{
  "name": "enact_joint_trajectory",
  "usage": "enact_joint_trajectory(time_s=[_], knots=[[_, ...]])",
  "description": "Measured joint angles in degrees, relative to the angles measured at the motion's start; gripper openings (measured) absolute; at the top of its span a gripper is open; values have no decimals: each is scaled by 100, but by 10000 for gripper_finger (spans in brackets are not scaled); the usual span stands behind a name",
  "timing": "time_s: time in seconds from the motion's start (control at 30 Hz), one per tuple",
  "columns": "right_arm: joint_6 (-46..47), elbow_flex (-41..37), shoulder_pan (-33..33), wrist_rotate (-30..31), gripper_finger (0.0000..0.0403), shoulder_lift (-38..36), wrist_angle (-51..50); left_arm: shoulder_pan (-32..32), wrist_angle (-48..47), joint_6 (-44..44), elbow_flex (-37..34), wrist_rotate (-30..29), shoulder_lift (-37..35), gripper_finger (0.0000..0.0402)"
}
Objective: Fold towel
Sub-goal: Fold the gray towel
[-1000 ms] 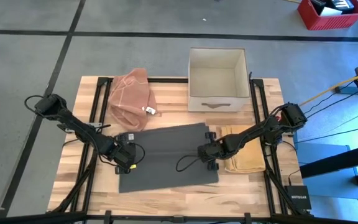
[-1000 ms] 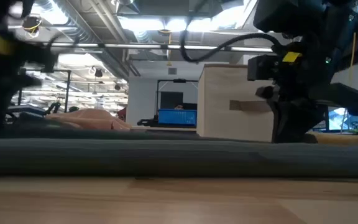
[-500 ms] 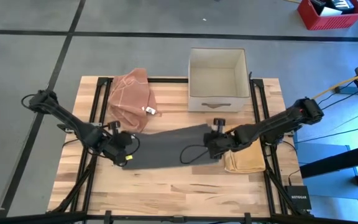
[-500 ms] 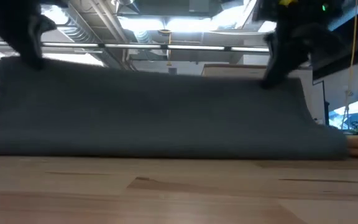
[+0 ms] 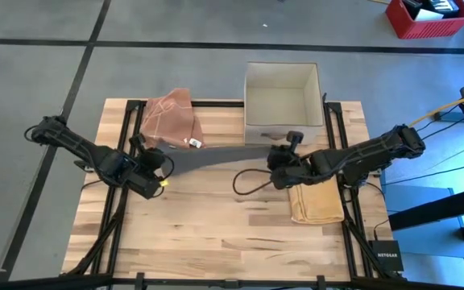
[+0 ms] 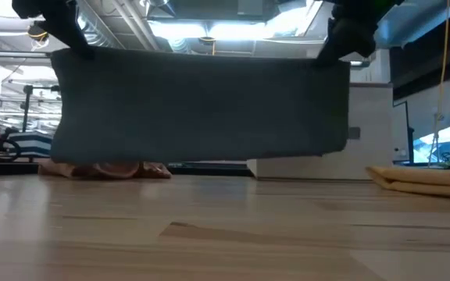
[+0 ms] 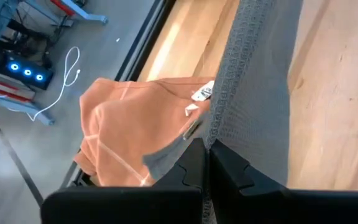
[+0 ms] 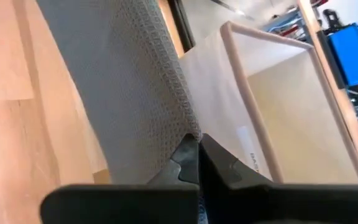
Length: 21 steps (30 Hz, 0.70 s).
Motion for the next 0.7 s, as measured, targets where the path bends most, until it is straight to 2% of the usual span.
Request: enact_joint_trajectory(time_s=[0.17,0.33,0.47,0.7], knots=[[65,0,14,-360,1,0,12,-5,62,-135,0,55,-11,1],[563,0,18,-1368,1,-37,-51,-156,576,-143,0,770,-13,1],[825,32,18,-1955,1,-165,-169,-338,1132,-57,0,1212,-13,1],[978,321,18,-4061,1,-409,-261,-428,1871,97,0,2620,-13,1]])
